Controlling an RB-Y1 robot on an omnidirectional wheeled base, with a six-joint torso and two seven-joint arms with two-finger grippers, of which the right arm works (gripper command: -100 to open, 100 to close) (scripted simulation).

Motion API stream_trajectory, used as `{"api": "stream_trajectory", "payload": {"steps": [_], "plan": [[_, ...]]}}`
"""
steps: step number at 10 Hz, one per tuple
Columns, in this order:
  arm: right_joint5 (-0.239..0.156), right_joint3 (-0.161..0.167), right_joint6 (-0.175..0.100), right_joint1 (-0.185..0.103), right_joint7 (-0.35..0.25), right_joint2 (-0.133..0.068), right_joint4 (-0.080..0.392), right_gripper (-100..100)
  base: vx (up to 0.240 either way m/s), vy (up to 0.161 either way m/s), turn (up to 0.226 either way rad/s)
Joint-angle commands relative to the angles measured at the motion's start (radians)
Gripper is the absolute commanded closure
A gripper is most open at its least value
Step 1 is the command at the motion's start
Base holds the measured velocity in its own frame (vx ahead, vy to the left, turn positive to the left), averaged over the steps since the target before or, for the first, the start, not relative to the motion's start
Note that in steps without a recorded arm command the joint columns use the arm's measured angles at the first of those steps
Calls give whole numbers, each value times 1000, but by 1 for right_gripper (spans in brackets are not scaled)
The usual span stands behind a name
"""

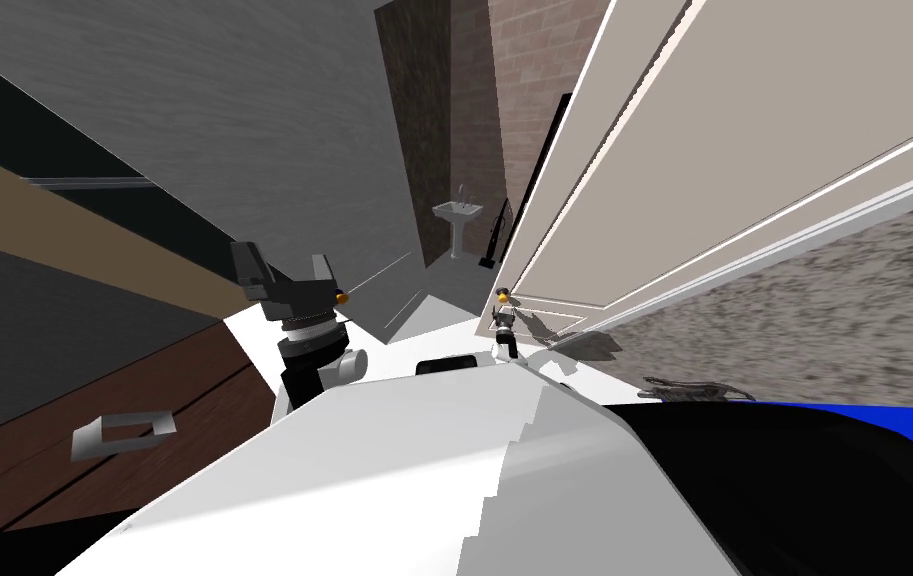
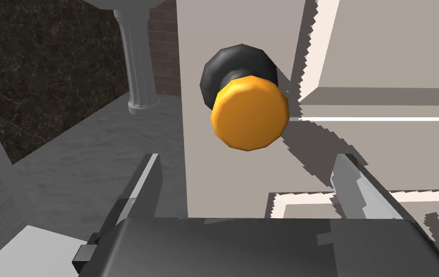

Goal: Pull the door open

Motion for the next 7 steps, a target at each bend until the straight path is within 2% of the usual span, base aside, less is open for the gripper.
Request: {"api": "stream_trajectory", "payload": {"steps": [1, 2, 5, 6, 7], "plan": [[0, 0, 0, 0, 0, 0, 0, -100, -42, -7, 4], [-10, -8, -8, 12, -33, -28, 8, -100, 119, 11, 148], [-23, -22, -20, 30, -79, -74, 22, -100, 204, -27, 135], [-18, -16, -25, 20, -71, -63, 35, -100, 87, -11, 25], [-18, -16, -25, 20, -71, -63, 35, 100, -4, -7, -49]]}}
